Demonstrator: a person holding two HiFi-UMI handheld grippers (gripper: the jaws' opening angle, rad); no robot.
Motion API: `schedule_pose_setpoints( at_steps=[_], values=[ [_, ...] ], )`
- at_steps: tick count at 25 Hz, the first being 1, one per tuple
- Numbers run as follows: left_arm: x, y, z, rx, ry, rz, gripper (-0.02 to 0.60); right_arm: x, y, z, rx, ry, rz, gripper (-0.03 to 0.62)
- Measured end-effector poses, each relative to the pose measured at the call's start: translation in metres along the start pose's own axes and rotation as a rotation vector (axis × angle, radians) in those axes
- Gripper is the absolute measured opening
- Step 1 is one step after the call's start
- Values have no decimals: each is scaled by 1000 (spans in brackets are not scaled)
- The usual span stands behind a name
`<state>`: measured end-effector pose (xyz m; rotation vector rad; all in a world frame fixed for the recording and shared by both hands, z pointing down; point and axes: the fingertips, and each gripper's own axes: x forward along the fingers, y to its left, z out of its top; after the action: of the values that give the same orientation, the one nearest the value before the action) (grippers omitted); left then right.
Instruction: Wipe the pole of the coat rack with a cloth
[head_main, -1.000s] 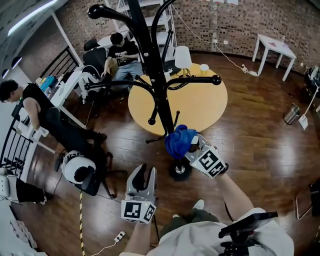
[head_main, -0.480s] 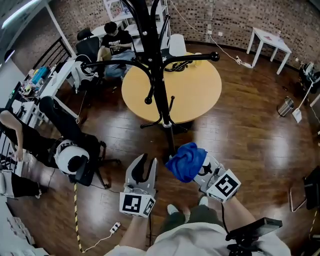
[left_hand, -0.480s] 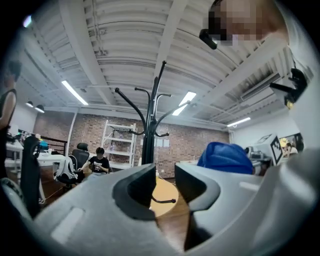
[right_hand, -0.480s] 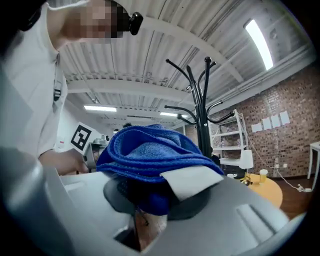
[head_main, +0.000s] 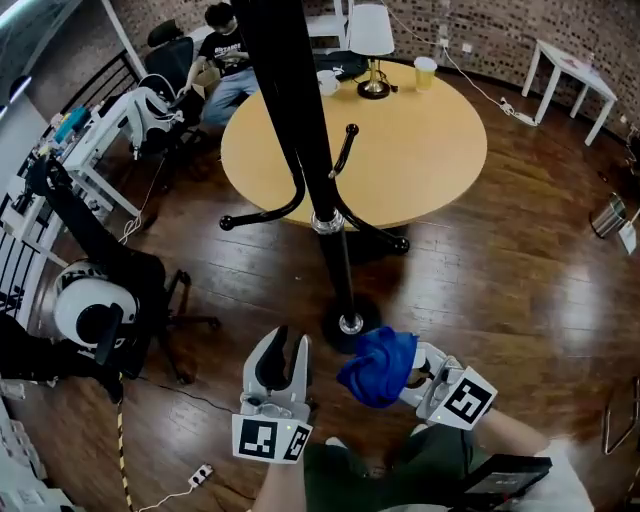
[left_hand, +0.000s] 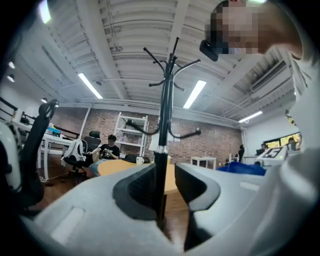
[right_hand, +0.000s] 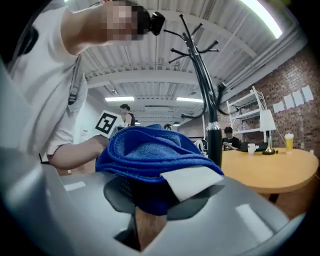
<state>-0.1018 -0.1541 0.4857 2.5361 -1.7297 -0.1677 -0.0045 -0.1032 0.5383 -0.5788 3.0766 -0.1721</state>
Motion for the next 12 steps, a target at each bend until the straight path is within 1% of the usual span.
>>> schedule_pose_setpoints(
  at_steps=[1, 2, 3, 5, 6, 8, 9, 11, 12],
  values=[
    [4, 4, -28, -2, -5, 4, 106, 4, -23, -19, 10, -3, -15, 97],
    [8, 8, -54, -1, -11, 8, 106, 10, -46, -28, 4, -10, -30, 97],
    [12, 13, -78, 3, -15, 15, 106, 18, -70, -29, -17, -20, -42, 97],
    [17, 25, -123, 12, -13, 30, 106, 38, -106, -13, -81, -40, -39, 97],
    [18, 31, -143, 11, -12, 31, 106, 51, -120, 2, -123, -50, -17, 97],
    [19, 39, -175, 5, -21, 22, 106, 74, -136, 31, -251, -63, 62, 97],
    [17, 41, -188, 5, -29, 16, 106, 80, -140, 40, -303, -68, 91, 97],
    [13, 40, -212, 27, -44, 5, 106, 82, -145, 38, -335, -81, 97, 97],
    [11, 40, -224, 45, -46, 0, 106, 80, -149, 26, -339, -80, 79, 97]
  ],
)
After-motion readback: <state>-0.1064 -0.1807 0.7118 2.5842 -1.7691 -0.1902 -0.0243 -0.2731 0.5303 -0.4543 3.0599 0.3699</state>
